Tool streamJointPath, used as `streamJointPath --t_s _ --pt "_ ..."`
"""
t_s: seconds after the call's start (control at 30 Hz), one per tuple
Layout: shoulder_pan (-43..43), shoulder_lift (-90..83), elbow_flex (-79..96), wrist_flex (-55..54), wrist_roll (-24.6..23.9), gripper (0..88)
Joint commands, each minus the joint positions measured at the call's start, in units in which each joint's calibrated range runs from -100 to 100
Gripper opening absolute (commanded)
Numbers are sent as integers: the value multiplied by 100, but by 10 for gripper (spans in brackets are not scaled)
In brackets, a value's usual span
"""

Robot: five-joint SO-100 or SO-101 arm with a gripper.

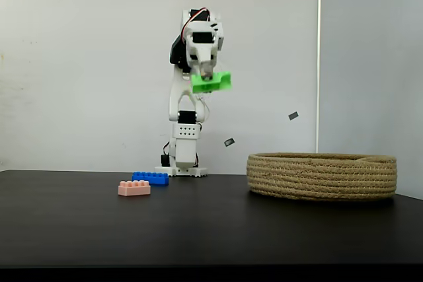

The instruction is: Place the lego blocks in the tray

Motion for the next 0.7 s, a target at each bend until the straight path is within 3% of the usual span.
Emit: streamJointPath --t_s 0.0,0.2,0.43,0.67 --pt "-478 -264 -370 -634 -703 3" --pt "-857 -186 688 -1467 -1060 4" --pt "-1525 -169 1645 -1958 -2051 3" --pt "-2407 3 2111 -2741 -1885 13"
